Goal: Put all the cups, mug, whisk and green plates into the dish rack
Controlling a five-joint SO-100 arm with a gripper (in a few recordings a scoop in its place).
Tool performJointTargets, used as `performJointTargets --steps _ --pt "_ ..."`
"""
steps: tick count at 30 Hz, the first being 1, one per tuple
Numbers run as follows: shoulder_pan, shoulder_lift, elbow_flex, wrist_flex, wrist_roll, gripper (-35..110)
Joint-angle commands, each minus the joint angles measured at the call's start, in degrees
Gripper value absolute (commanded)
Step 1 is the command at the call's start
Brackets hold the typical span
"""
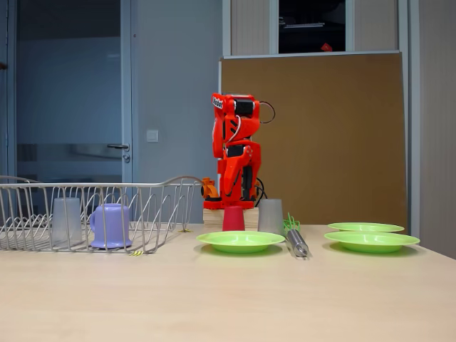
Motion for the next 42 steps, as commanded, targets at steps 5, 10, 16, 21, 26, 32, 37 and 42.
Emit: performJointTargets --steps 5,10,16,21,26,32,37,42 --pt "-0.6 2.5 3.3 -1.2 4.9 37" --pt "-0.9 2.7 5.1 -3.6 6.5 37" --pt "-1.9 1.8 7.3 -7.1 8.4 36" --pt "-3.9 2.3 9.8 -9.6 11.3 36" --pt "-5.0 3.5 12.4 -11.4 13.1 36" --pt "-2.3 2.9 13.3 -13.6 9.3 35" --pt "-0.1 1.9 12.9 -14.2 6.2 35" --pt "1.8 1.2 12.6 -14.3 3.7 34"
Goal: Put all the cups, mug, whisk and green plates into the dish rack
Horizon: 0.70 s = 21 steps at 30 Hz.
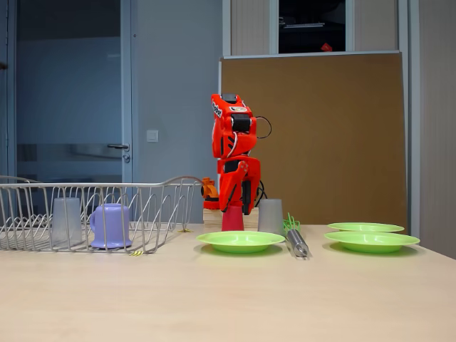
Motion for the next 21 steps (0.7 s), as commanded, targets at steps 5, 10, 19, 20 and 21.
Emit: performJointTargets --steps 5,10,19,20,21 --pt "1.8 0.2 -0.5 -0.1 -2.4 34" --pt "2.9 -0.4 -0.4 -0.6 -4.4 32" --pt "4.5 -3.5 -1.8 -2.6 -8.3 14" --pt "4.6 -3.9 -2.1 -2.8 -8.7 13" --pt "4.6 -4.0 -2.4 -2.8 -8.8 12"
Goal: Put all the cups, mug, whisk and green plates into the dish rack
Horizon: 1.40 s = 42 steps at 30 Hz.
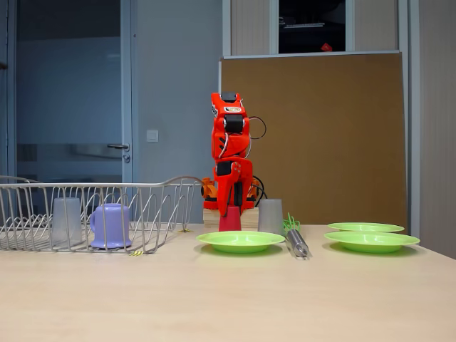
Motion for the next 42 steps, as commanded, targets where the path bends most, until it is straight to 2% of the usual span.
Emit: performJointTargets --steps 1,13,20,33,42 --pt "-0.3 -0.2 -0.8 -0.1 -0.6 11" --pt "-0.9 8.3 -8.6 11.8 -4.4 10" --pt "5.2 6.5 -22.5 18.5 -19.0 10" --pt "15.4 -7.9 -61.1 30.2 -47.6 10" --pt "29.7 -21.1 -79.0 35.9 -62.8 10"
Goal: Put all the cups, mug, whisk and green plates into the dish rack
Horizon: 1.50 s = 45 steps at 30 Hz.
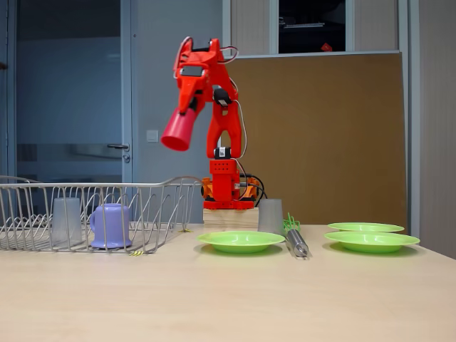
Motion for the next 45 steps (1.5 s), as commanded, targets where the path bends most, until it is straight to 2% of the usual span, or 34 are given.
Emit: performJointTargets --steps 1,9,19,45 --pt "6.9 -5.6 -7.8 1.9 -6.4 10" --pt "17.3 -25.1 -25.4 4.8 -15.8 10" --pt "21.1 -43.7 -43.2 6.2 -20.6 10" --pt "22.4 -62.6 -54.5 1.2 -24.3 10"
